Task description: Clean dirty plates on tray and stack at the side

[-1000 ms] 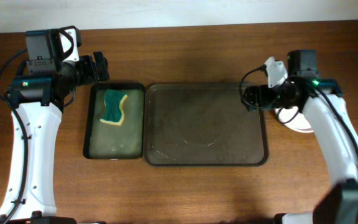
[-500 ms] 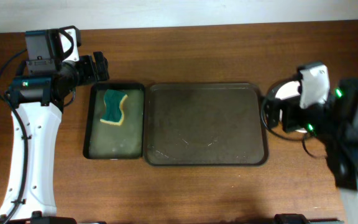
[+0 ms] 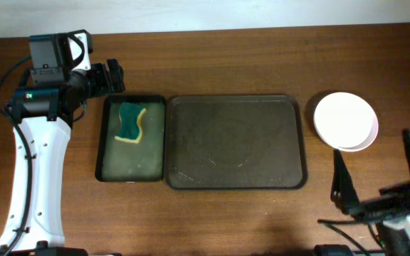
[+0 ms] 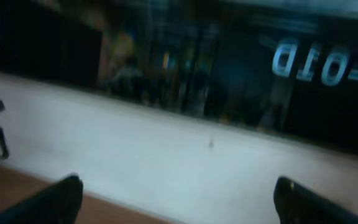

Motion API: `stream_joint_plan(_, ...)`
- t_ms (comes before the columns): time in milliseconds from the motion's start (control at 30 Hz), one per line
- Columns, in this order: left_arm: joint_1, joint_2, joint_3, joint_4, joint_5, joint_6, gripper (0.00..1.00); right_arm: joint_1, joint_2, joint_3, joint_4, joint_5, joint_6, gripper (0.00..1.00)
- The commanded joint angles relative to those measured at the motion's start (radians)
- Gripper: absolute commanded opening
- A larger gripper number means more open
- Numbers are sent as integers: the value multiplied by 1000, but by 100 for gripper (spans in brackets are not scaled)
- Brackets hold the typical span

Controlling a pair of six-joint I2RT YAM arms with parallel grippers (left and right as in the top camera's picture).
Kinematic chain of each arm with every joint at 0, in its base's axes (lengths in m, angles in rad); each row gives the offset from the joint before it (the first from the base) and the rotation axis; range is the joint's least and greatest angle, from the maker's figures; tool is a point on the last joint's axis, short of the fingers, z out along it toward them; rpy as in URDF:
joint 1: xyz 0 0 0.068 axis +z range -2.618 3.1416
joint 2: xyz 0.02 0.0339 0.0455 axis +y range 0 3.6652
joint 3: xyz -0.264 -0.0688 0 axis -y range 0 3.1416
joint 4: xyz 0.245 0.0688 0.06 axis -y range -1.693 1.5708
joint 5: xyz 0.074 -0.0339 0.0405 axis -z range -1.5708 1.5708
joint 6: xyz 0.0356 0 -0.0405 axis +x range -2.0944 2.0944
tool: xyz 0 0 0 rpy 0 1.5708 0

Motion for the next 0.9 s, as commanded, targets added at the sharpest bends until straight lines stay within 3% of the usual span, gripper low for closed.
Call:
stream_joint_plan(0, 1, 5, -1, 1, 10, -6, 99, 36, -89, -162, 197, 9, 2, 99)
stream_joint_plan(533, 1, 5, -1, 1, 10, -6, 99, 55, -316, -740, 719, 8, 2, 98)
stream_joint_plan(867, 1, 5, -1, 1, 10, -6, 100, 55, -317, -923, 745, 9, 5, 98)
